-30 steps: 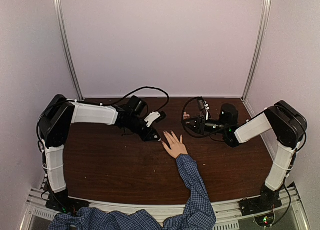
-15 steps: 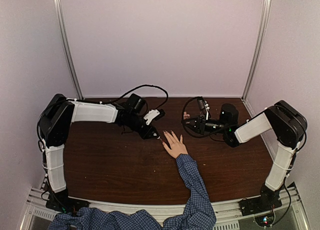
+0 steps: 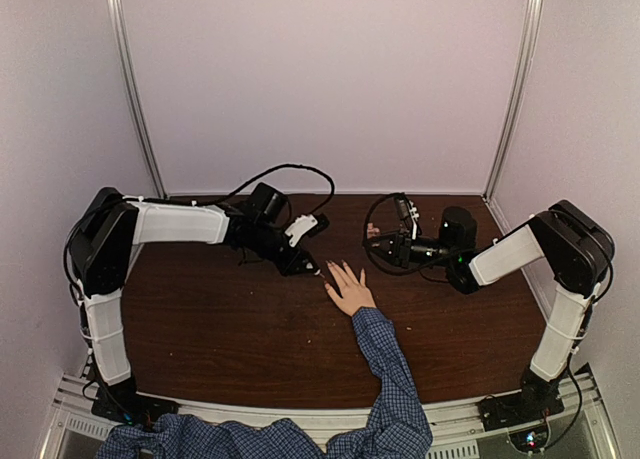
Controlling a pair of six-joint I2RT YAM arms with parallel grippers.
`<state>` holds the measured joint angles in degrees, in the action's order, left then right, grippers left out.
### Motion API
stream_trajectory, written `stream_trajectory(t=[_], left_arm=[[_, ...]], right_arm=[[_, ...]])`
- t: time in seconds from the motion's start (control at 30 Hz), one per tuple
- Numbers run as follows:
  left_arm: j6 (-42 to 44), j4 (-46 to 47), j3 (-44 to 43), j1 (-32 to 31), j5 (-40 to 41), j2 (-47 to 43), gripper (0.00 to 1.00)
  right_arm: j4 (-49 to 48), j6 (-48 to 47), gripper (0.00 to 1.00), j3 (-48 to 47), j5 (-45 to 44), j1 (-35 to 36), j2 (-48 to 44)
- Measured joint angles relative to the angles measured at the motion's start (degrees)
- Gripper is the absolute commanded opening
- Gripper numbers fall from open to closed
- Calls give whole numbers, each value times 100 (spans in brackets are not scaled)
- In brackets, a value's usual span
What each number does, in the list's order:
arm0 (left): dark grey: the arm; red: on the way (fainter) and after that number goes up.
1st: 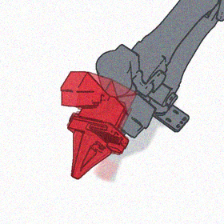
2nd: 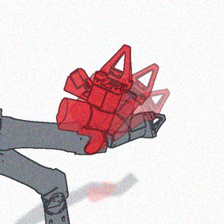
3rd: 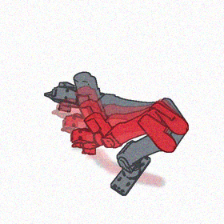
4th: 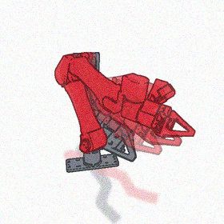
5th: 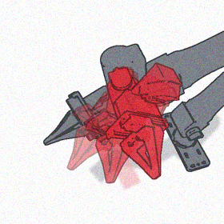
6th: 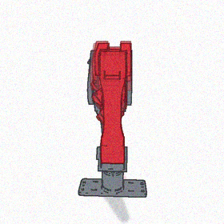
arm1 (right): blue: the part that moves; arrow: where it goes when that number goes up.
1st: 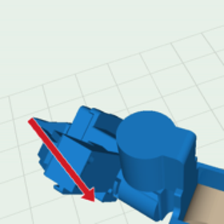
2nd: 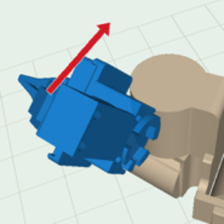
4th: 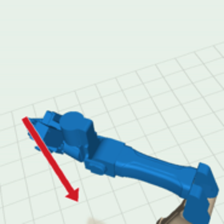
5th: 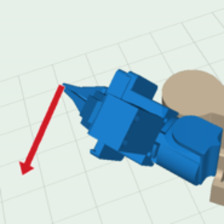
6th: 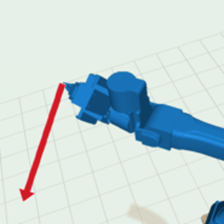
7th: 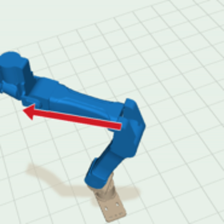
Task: Paint the nails
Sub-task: Paint the nail with the hand.
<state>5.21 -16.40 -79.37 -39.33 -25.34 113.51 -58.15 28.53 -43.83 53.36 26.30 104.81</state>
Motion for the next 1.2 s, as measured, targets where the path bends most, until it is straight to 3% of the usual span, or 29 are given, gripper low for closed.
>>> stream_trajectory(t=[1.2], left_arm=[[240, -188, -109, -170, 74, 223, 0]], right_arm=[[0, 4, 0, 0, 24, 0, 0]])
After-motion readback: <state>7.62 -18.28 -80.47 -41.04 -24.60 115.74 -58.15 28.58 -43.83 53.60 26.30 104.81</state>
